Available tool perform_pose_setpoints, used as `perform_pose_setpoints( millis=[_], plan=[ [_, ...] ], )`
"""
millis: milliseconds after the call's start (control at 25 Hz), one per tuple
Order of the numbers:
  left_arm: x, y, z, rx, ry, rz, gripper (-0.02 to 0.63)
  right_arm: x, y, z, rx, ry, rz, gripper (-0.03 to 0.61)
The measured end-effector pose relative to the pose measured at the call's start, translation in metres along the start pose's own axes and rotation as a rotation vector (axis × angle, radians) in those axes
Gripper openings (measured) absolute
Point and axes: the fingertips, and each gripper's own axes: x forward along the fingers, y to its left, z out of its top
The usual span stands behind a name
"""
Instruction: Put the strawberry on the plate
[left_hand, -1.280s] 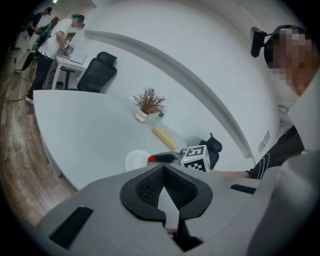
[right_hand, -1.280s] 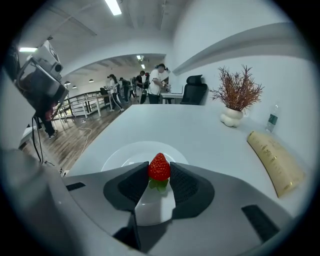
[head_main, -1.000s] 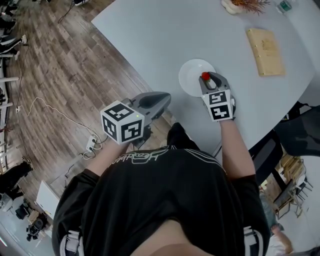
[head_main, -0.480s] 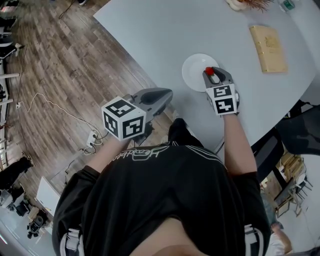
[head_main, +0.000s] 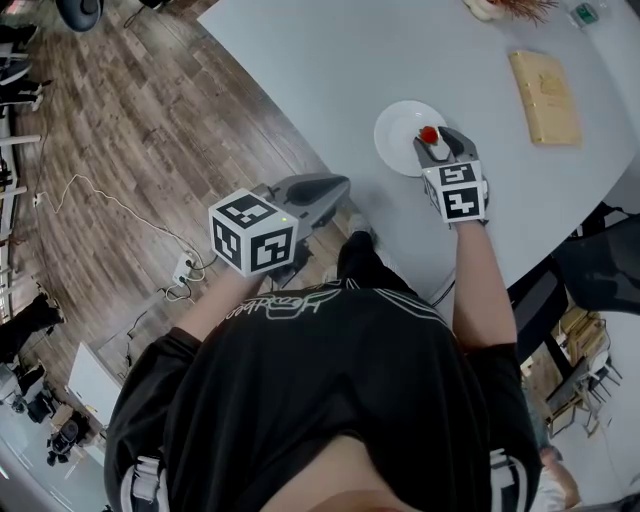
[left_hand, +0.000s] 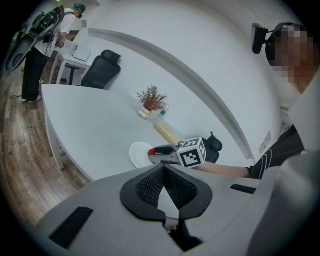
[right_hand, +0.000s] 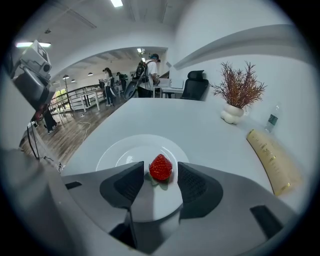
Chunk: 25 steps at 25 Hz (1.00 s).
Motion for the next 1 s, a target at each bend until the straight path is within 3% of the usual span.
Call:
perform_pose_setpoints(
  millis=[440, 720, 1000],
  plan=[
    [-0.024, -0.014, 0.001, 0.027, -0.045, 0.019, 0.008, -0.048, 0.003, 0.03, 0.06, -0.143, -0.025, 0.184],
    [-0.05, -0.048, -0.001, 0.068, -0.092, 0.005, 0.008, -0.126, 0.034, 0.065, 0.085, -0.303, -0.034, 0.183],
    [-0.087, -0.103, 0.0, 0.123, -0.178, -0.081, 0.008, -0.219, 0.07, 0.088, 0.076, -0.451, -0.078, 0.179]
  ],
)
